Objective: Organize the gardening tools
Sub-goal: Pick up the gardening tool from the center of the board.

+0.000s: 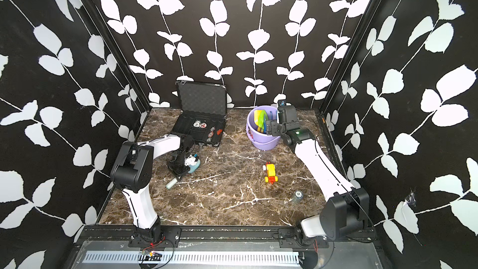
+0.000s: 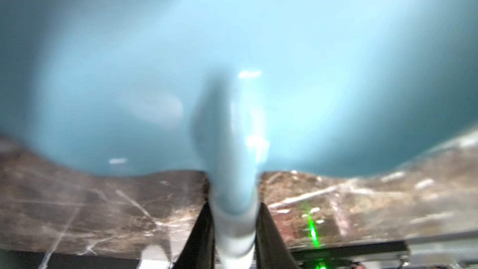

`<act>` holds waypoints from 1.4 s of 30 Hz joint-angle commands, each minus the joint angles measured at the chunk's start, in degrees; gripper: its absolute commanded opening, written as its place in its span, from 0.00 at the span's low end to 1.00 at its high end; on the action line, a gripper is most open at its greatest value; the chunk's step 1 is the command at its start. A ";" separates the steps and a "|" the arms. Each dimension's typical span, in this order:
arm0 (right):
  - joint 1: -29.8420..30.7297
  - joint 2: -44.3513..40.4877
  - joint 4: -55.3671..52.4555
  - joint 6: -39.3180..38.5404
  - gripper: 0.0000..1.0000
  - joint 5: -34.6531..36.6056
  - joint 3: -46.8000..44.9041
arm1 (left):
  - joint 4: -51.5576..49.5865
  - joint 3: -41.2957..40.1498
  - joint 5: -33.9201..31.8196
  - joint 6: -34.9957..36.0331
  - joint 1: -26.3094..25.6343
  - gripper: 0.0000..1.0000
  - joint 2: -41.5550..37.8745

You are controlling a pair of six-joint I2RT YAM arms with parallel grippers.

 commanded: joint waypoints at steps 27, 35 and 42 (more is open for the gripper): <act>-0.18 -15.27 12.22 10.12 0.92 -23.98 -10.98 | 33.00 -6.34 -1.10 -20.61 -19.80 0.00 -40.30; -0.22 -20.56 11.91 14.62 0.90 -30.21 -13.88 | 54.41 -12.20 2.48 -20.25 -27.63 0.00 -37.95; -0.17 -22.22 10.38 16.37 0.85 -32.36 -13.89 | 68.74 -12.07 7.36 -18.28 -30.03 0.00 -29.54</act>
